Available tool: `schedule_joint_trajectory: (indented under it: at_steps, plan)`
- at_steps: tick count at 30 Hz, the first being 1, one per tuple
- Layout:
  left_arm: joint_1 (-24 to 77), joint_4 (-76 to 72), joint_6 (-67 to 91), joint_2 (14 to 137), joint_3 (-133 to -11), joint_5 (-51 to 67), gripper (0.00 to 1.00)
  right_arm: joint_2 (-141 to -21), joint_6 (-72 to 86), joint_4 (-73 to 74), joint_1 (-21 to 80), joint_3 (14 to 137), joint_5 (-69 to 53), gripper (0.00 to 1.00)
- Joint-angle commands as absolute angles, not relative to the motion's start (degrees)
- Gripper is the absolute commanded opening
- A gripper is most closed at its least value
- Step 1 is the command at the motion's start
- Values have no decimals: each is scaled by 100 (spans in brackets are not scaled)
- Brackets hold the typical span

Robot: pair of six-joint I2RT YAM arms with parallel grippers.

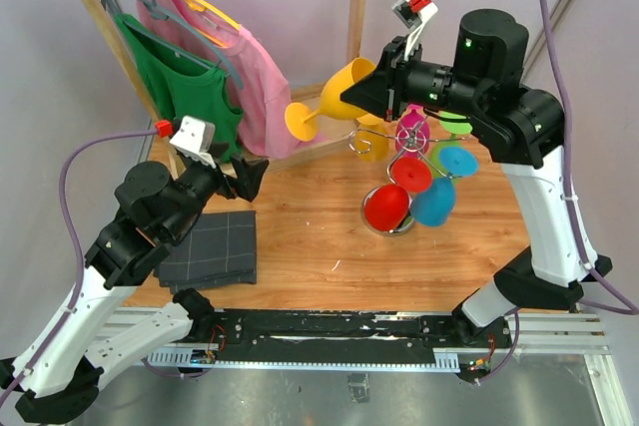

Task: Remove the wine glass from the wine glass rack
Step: Place the wine glass at the center of the board.

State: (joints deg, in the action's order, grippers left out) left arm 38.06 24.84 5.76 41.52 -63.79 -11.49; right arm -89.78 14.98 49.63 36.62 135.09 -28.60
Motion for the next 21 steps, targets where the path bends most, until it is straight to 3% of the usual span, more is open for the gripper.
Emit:
schedule_joint_trajectory:
  at_steps: [1,9,21]
  plan:
    - [3832,2241,696,4148,-6349,-1235,96,-8991,1475,4762,3649,13301,-2553,1]
    - [3680,2243,779,4087,-6235,-1773,98,-9610,979,5453,4252,14276,-1823,1]
    - [3009,2752,1645,4131,-6091,-2804,99,-9866,536,5765,5098,13953,-959,1]
